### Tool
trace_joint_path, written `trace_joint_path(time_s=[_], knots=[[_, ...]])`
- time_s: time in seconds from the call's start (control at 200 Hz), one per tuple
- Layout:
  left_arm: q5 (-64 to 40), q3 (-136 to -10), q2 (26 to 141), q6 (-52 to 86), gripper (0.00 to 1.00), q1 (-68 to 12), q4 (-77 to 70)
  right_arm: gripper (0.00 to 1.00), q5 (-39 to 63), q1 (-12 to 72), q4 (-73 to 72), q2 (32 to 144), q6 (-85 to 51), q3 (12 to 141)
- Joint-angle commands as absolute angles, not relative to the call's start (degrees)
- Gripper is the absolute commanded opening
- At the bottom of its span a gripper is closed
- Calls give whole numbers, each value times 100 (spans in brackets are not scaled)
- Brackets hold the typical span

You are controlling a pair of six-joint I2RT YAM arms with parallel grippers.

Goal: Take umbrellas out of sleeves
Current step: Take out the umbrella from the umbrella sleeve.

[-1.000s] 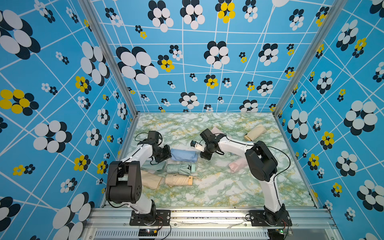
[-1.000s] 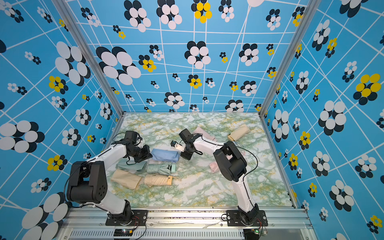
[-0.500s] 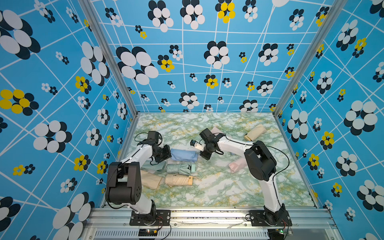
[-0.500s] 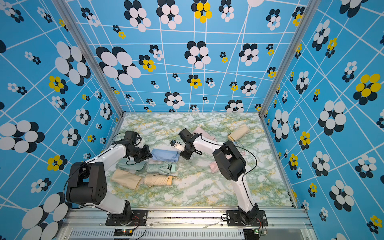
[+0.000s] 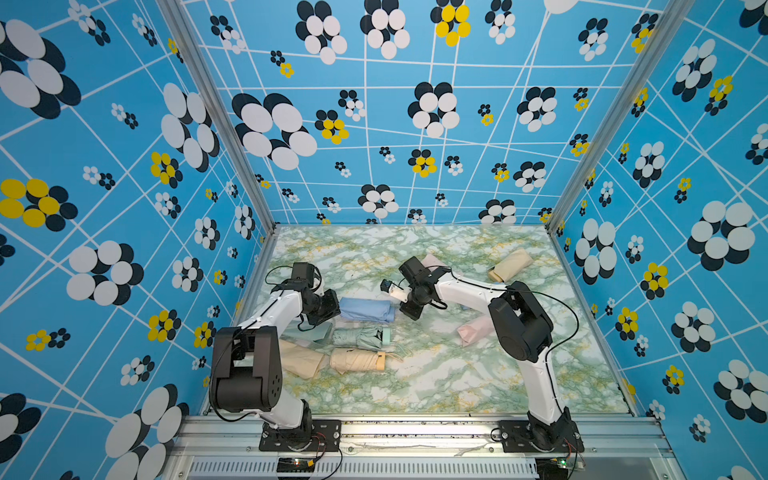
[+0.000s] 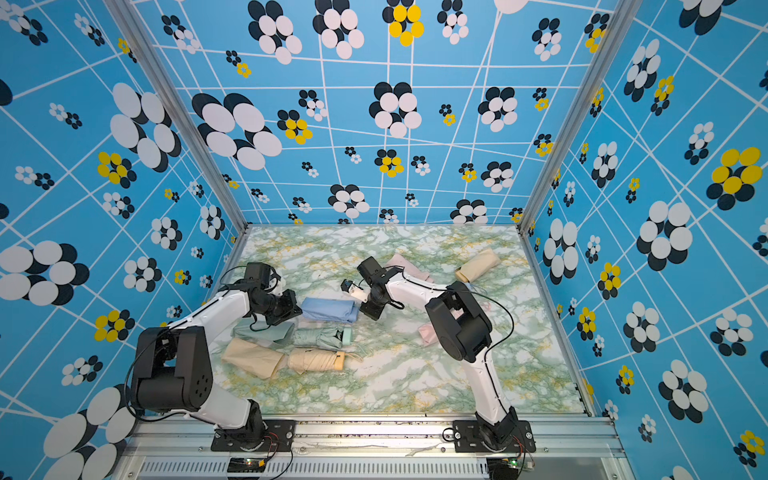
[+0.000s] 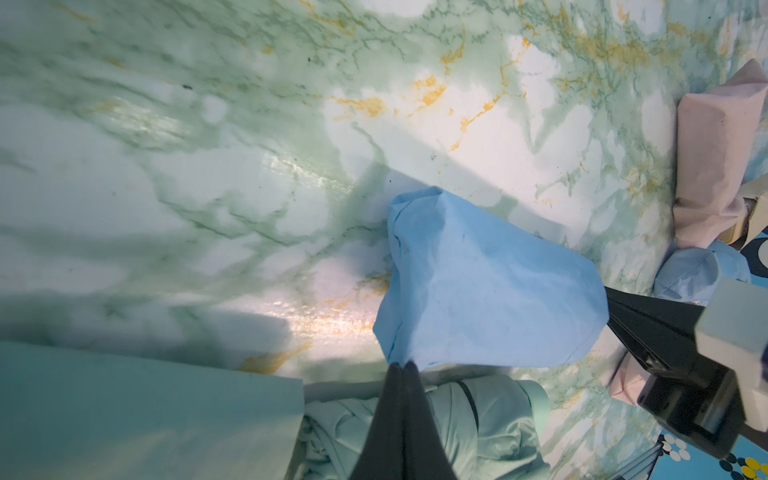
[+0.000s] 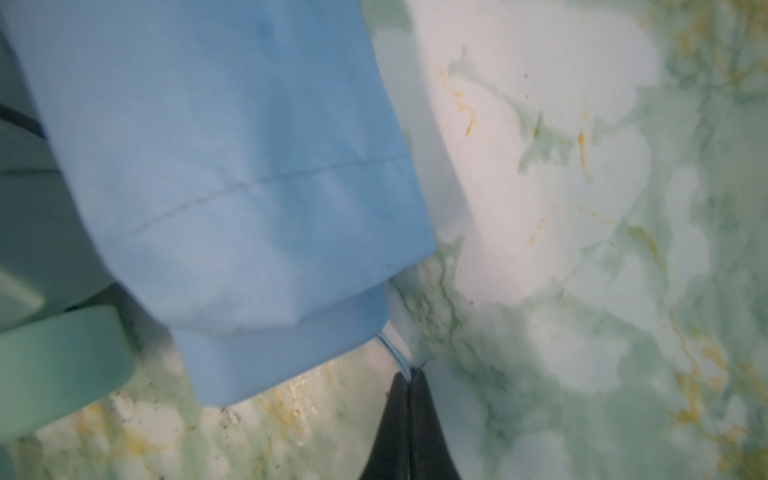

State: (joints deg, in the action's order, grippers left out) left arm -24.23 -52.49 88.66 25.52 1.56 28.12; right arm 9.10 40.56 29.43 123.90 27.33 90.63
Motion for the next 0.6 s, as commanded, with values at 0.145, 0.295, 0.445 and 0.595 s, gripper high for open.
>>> trace_joint_path(time_s=[0.145,0.295,0.445,0.595], knots=[[-2381,-5144,8692,2491,0,333,2819,0,809,4019,3002,12507,2637,8934],[-2360,-5155,8655,2497,0,385,2827,0,809,4024,2998,12507,2638,8912],[-2321,-5194,8622,2504,0,404,2839,0,826,4022,3000,12507,2636,8908],[-2283,-5218,8622,2506,0,423,2851,0,828,4017,3002,12507,2646,8894]])
